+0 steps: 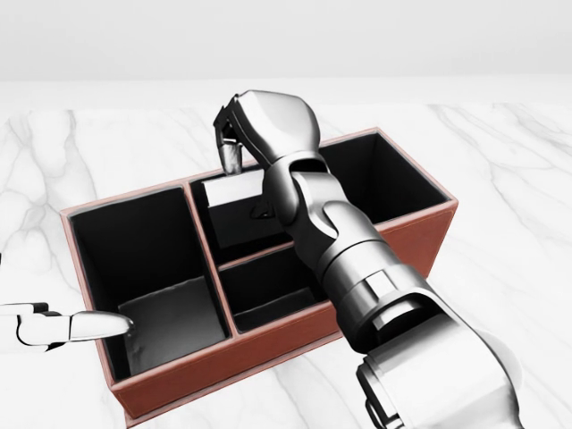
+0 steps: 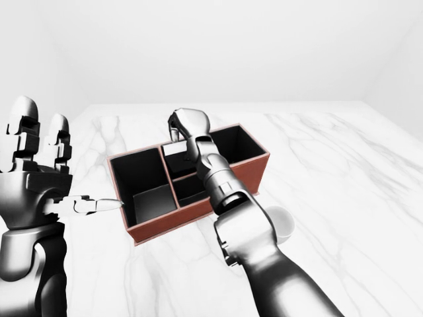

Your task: Pick up the book and place it in the front compartment of the caddy.

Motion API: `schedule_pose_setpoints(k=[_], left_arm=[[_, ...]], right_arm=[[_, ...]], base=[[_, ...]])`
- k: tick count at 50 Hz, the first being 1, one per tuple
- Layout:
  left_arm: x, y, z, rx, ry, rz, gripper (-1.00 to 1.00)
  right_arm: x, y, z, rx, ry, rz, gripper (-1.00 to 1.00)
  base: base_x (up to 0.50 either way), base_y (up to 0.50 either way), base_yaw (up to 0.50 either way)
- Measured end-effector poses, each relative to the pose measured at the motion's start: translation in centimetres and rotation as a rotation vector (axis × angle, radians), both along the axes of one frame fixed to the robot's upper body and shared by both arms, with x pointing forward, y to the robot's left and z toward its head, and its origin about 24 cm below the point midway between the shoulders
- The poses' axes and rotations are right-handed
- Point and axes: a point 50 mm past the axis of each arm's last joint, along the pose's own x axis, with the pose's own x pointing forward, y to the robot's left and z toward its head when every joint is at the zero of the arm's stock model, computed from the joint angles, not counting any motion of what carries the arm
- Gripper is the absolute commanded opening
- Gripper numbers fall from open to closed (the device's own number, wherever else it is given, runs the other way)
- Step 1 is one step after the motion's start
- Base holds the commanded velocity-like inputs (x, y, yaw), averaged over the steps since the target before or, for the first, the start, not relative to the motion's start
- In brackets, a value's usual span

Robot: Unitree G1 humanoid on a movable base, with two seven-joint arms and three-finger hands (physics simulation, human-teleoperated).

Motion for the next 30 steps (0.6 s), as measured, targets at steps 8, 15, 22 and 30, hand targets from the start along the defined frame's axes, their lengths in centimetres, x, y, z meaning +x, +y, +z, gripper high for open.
schedule_pose_setpoints(k=[8, 15, 22, 30], left_arm=[[0.0, 0.0, 0.0, 0.0, -0.002, 0.0, 1.0], [-0.1, 0.0, 0.1, 0.001, -0.006, 0.0, 1.0], [-0.2, 0.0, 0.2, 0.001, -0.012, 0.0, 1.0], [-0.2, 0.0, 0.2, 0.001, -0.013, -0.001, 1.0]], right_arm=[[-0.1, 0.1, -0.1, -0.006, -0.011, -0.004, -1.0], [-0.1, 0.1, -0.4, -0.015, -0.021, -0.01, -1.0], [-0.2, 0.0, -0.7, -0.021, -0.03, -0.02, -1.0], [-0.2, -0.1, -1.2, -0.023, -0.034, -0.03, -1.0]], base=[[0.0, 0.0, 0.0], [0.0, 0.0, 0.0], [0.0, 0.0, 0.0], [0.0, 0.0, 0.0]])
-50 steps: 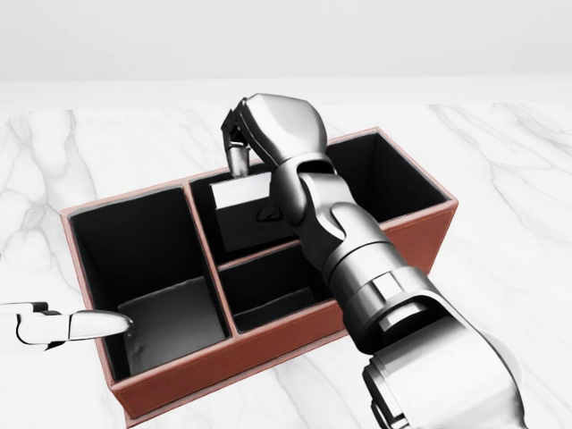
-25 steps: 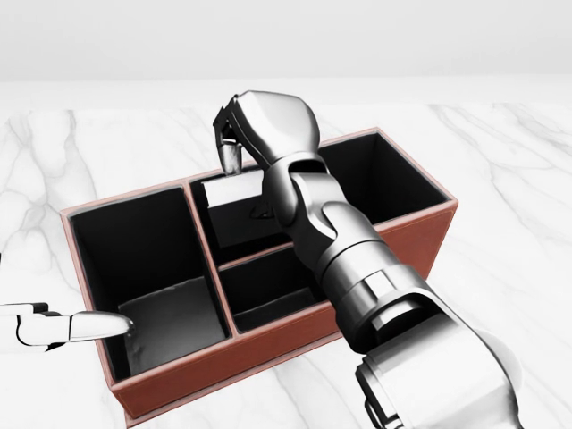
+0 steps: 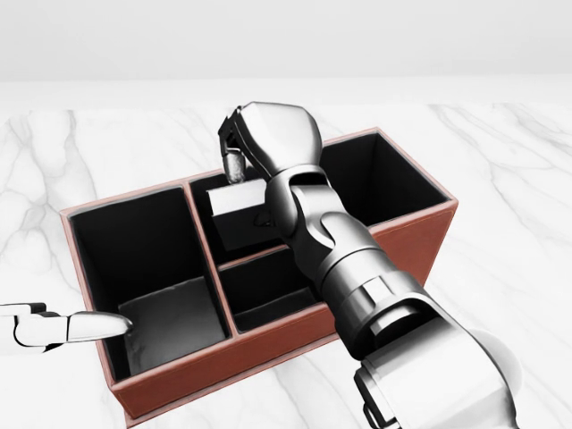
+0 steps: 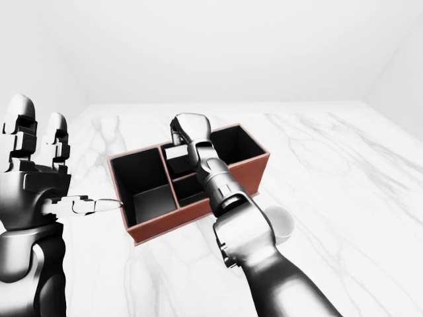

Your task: Pick up the book and place it in the front compartment of the caddy.

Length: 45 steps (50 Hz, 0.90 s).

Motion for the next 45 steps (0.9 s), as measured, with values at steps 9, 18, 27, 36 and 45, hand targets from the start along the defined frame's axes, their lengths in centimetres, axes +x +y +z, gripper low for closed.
schedule_pose_setpoints(k=[9, 18, 27, 36, 45], left_arm=[[0.0, 0.0, 0.0, 0.0, 0.0, -0.001, 1.0], [0.0, -0.1, 0.0, 0.0, -0.001, -0.003, 1.0], [-0.1, -0.1, 0.1, -0.001, -0.007, -0.004, 1.0], [-0.1, 0.0, 0.1, -0.002, -0.008, -0.003, 1.0], [-0.1, 0.0, 0.2, -0.002, -0.014, -0.003, 1.0]], right_arm=[[-0.1, 0.0, -0.2, 0.001, -0.008, -0.006, -1.0], [-0.1, 0.2, -0.2, 0.005, -0.014, -0.002, -1.0], [-0.3, 0.6, -0.1, 0.005, -0.02, 0.006, -1.0], [-0.4, 0.9, -0.2, 0.004, -0.021, 0.013, -1.0], [-0.5, 1.1, -0.1, 0.0, -0.043, 0.014, 1.0]], base=[[0.0, 0.0, 0.0], [0.0, 0.0, 0.0], [0.0, 0.0, 0.0], [0.0, 0.0, 0.0], [0.0, 0.0, 0.0]])
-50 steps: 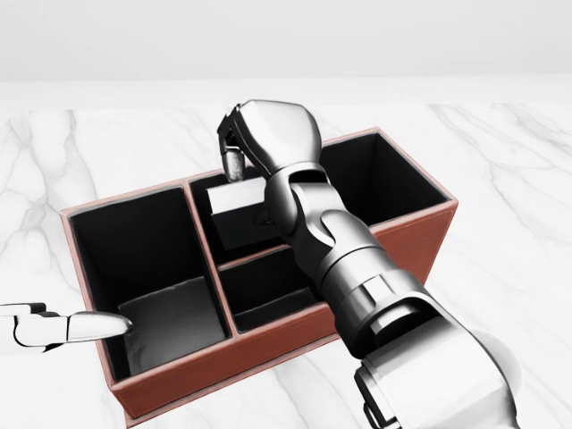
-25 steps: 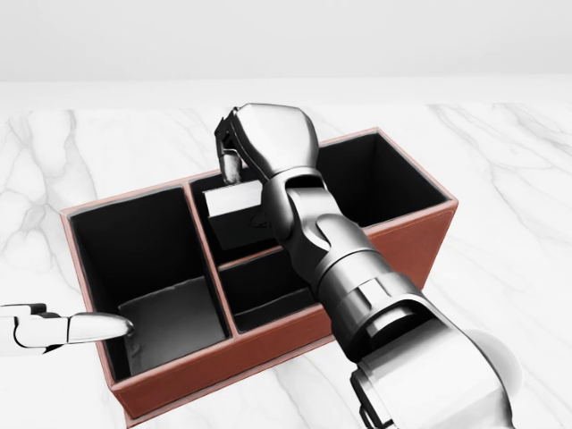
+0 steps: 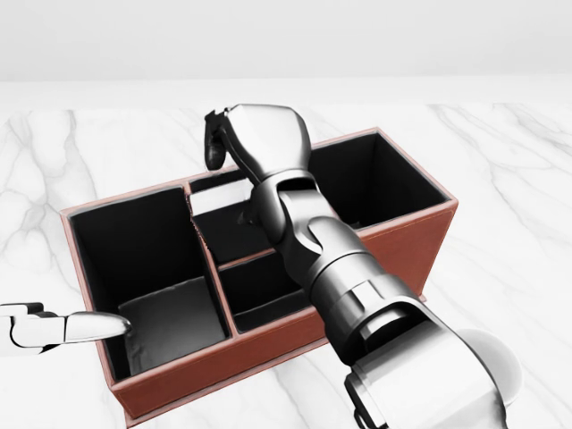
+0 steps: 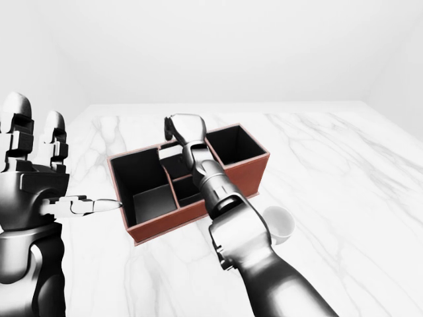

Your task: Pick up the book and place it in the front compartment of the caddy.

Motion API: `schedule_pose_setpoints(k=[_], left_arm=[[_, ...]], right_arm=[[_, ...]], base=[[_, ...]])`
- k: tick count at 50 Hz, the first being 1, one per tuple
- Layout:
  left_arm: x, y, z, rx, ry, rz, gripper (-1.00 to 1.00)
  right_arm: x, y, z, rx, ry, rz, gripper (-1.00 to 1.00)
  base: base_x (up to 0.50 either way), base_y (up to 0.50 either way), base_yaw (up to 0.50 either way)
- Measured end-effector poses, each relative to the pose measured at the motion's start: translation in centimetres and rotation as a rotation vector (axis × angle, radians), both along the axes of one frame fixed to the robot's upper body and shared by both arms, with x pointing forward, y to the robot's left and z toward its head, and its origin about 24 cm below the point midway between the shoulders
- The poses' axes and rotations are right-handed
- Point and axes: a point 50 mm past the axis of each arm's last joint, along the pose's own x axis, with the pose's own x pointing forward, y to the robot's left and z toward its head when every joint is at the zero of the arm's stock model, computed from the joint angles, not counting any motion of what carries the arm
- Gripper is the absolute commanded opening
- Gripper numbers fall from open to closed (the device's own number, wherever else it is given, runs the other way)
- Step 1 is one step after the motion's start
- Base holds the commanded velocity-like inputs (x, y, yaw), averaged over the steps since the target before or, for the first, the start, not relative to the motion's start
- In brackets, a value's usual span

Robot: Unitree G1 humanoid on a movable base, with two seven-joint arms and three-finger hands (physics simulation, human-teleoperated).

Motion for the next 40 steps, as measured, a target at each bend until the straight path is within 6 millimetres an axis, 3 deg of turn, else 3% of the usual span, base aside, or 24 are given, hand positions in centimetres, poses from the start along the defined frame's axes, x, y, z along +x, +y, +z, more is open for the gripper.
schedule_pose_setpoints(k=[40], left_arm=[[-0.18, -0.05, 0.16, 0.005, -0.009, -0.001, 1.0]], right_arm=[[0.09, -0.14, 0.71, 0.038, -0.024, -0.008, 1.0]], base=[[0.0, 0.0, 0.0]])
